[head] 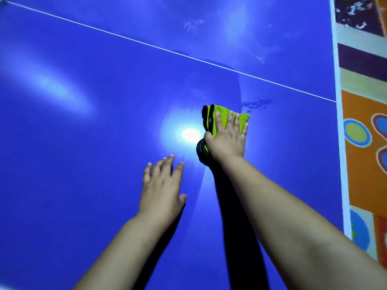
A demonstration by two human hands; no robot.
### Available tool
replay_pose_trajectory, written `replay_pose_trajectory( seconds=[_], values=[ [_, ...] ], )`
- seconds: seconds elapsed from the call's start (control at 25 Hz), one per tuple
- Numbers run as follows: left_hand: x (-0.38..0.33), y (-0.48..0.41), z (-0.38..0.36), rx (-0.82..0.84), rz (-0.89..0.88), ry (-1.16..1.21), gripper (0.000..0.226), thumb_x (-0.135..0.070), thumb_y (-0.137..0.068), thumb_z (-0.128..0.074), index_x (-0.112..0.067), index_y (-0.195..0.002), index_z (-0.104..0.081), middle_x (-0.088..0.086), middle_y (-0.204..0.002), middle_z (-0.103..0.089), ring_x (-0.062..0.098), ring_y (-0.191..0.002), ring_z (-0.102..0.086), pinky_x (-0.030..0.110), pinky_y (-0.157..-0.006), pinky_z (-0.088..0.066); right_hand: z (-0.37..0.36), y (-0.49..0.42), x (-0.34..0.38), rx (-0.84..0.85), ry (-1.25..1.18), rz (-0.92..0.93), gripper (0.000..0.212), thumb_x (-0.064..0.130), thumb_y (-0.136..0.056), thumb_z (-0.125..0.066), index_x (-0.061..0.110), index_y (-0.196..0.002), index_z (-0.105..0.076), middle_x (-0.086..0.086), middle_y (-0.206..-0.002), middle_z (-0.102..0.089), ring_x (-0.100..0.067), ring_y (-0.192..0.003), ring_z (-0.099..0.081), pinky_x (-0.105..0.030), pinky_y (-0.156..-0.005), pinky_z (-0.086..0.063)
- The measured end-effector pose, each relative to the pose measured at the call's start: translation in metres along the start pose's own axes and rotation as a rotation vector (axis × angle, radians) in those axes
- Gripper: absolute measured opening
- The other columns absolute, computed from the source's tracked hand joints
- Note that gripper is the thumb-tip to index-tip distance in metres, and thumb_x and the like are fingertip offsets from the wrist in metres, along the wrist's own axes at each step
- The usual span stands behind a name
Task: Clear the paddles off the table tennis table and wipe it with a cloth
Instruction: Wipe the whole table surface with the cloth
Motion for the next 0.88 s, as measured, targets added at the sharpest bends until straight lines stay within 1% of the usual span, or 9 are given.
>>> replay_pose_trajectory(
  seconds=[0.36,0.52,0.56,0.6,0.68,0.72,0.76,0.88],
  values=[
    [0.052,0.137,-0.005,-0.003,0.015,-0.027,0.079,-0.043,-0.083,-0.061,-0.024,-0.147,-0.018,0.004,-0.156,-0.007,0.024,-0.142,-0.008,0.041,-0.115,-0.001,-0.034,0.199,0.025,0.045,0.021,-0.016,0.074,0.05,-0.092,-0.033,0.028,-0.153,0.002,-0.01,-0.16,0.01,-0.024,-0.147,0.015,-0.048,-0.114,0.017],
    [0.066,0.192,-0.011,0.018,0.028,-0.015,0.079,-0.044,-0.083,-0.061,-0.024,-0.147,-0.02,0.004,-0.156,-0.008,0.024,-0.142,-0.009,0.042,-0.115,-0.002,-0.054,0.281,0.037,0.099,0.034,-0.012,0.075,0.05,-0.091,-0.032,0.027,-0.153,0.004,-0.01,-0.16,0.012,-0.025,-0.147,0.016,-0.049,-0.114,0.018],
    [0.068,0.202,-0.012,0.026,0.029,-0.017,0.079,-0.045,-0.083,-0.061,-0.024,-0.147,-0.019,0.004,-0.156,-0.008,0.024,-0.142,-0.009,0.042,-0.114,-0.002,-0.058,0.301,0.043,0.103,0.038,-0.004,0.075,0.05,-0.089,-0.031,0.026,-0.153,0.001,-0.011,-0.16,0.009,-0.026,-0.147,0.013,-0.05,-0.114,0.016],
    [0.07,0.212,-0.012,0.034,0.028,-0.025,0.079,-0.045,-0.083,-0.06,-0.024,-0.147,-0.019,0.003,-0.156,-0.008,0.024,-0.142,-0.009,0.042,-0.114,-0.002,-0.06,0.321,0.048,0.086,0.045,0.002,0.076,0.05,-0.085,-0.03,0.025,-0.153,-0.007,-0.013,-0.16,0.0,-0.028,-0.148,0.005,-0.051,-0.115,0.012],
    [0.071,0.226,-0.012,0.046,0.026,-0.036,0.079,-0.046,-0.083,-0.059,-0.024,-0.147,-0.019,0.003,-0.157,-0.007,0.023,-0.142,-0.008,0.041,-0.114,-0.002,-0.063,0.355,0.055,0.047,0.022,-0.014,0.078,0.05,-0.075,-0.033,0.02,-0.148,-0.035,-0.018,-0.154,-0.027,-0.033,-0.145,-0.021,-0.055,-0.113,-0.006],
    [0.071,0.231,-0.011,0.052,0.024,-0.037,0.078,-0.046,-0.083,-0.059,-0.024,-0.147,-0.019,0.003,-0.157,-0.007,0.023,-0.142,-0.008,0.041,-0.114,-0.002,-0.065,0.37,0.056,0.046,0.006,-0.015,0.078,0.049,-0.072,-0.035,0.019,-0.143,-0.043,-0.018,-0.15,-0.036,-0.033,-0.141,-0.03,-0.056,-0.111,-0.012],
    [0.068,0.235,-0.011,0.058,0.019,-0.038,0.078,-0.045,-0.084,-0.058,-0.024,-0.147,-0.018,0.003,-0.157,-0.007,0.023,-0.142,-0.008,0.041,-0.114,-0.002,-0.068,0.384,0.056,0.058,0.0,-0.012,0.077,0.048,-0.071,-0.036,0.017,-0.141,-0.047,-0.019,-0.148,-0.039,-0.034,-0.14,-0.033,-0.056,-0.11,-0.016],
    [0.055,0.237,-0.009,0.062,-0.016,-0.045,0.074,-0.044,-0.086,-0.055,-0.024,-0.147,-0.019,0.003,-0.157,-0.007,0.022,-0.142,-0.009,0.041,-0.114,-0.003,-0.074,0.418,0.053,0.082,-0.003,-0.01,0.074,0.045,-0.074,-0.039,0.015,-0.142,-0.046,-0.019,-0.149,-0.038,-0.031,-0.14,-0.028,-0.055,-0.11,-0.017]
  ],
)
Point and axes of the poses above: each hand's wrist, its own y-axis away from the middle knuckle, its own z-axis out of the back of the hand, x = y × z, the point moved 7 cm from there along -y, towards the middle knuckle
